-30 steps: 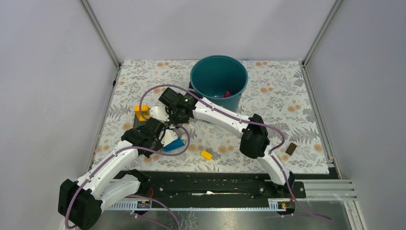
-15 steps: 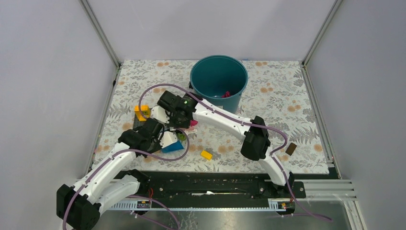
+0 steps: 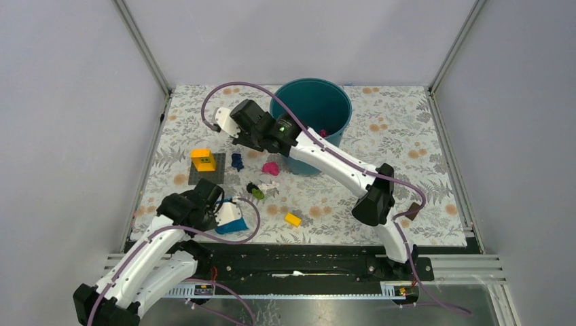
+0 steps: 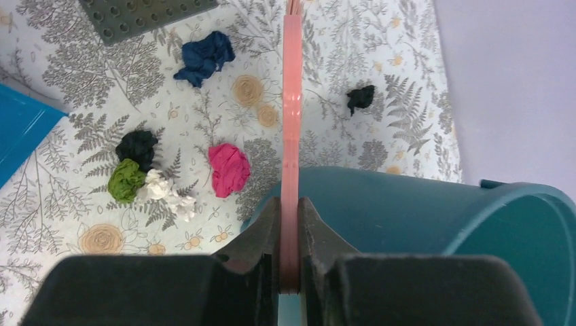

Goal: Sweep away the paper scraps from the table

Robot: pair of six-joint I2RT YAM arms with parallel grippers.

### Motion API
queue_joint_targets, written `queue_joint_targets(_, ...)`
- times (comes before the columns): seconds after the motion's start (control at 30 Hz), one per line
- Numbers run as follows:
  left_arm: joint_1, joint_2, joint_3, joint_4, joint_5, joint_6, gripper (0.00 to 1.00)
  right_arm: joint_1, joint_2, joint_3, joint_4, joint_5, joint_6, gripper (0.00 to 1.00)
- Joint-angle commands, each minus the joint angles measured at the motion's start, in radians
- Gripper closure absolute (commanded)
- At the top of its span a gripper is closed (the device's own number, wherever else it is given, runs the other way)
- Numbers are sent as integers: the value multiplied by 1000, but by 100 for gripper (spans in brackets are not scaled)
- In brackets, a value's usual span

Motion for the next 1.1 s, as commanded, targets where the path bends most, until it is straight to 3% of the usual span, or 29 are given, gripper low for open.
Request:
queue_joint_targets(0.0,4,73,36,14,6,-42,100,9,-57,7,47,91,15,100)
queue_joint_targets(0.23,4,210,78,110,32,-99,100,33,-5,-18,-115,256,111,100)
queue_joint_targets(0.37,4,245,71,165,29,-100,100,34,42,-11,-205,266,193,100)
queue_joint_targets(0.87,3,337,57,299,62,-150,100,34,81,-89,-293,-28,410,100)
queue_joint_targets(1.07,-4,376,67,342,85,-163,100,13,63,-13,-275,-129,479,100)
